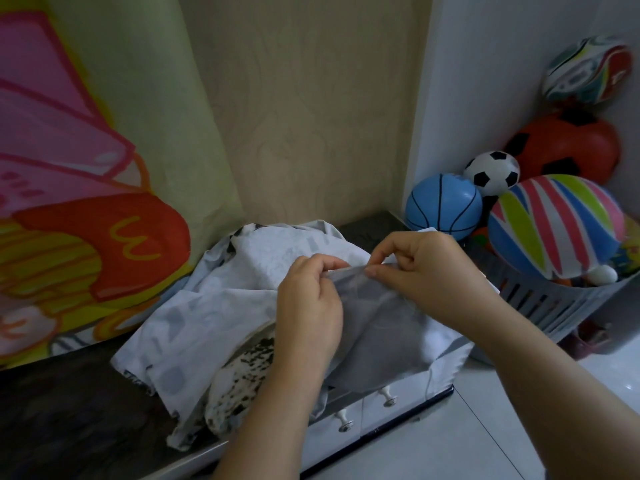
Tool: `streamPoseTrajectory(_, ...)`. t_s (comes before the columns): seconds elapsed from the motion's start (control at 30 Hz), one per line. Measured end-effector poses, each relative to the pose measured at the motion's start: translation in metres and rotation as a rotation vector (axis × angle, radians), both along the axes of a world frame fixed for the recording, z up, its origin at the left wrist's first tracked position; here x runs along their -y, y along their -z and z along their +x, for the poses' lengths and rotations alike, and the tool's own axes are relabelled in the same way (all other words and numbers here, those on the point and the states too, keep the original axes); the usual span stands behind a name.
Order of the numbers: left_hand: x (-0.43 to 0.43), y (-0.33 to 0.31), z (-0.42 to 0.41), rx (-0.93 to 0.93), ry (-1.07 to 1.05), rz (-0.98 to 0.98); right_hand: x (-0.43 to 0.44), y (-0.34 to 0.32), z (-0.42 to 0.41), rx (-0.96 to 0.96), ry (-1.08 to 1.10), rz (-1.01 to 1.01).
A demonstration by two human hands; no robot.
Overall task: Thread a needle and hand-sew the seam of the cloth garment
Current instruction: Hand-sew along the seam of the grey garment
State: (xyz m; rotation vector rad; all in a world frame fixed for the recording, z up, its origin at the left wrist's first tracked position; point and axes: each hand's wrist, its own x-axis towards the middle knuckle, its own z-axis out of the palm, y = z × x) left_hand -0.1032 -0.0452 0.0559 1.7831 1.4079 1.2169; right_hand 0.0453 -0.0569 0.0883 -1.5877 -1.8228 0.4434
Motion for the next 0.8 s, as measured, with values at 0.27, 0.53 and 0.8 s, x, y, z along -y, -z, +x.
streamPoseTrajectory(0.27, -0.004, 0.004, 0.005, 0.023, 0.068, 0.065, -0.001, 0.001, 0.005, -0.059, 0.007, 0.036)
streamPoseTrajectory(0.53, -0.007, 0.003, -0.002, 0.009, 0.179, 0.115, 0.001, -0.005, 0.012, -0.085, -0.005, 0.019)
streamPoseTrajectory(0.8, -0.009, 0.003, -0.006, 0.160, 0.264, -0.256, -0.002, 0.009, 0.014, 0.008, 0.058, -0.095)
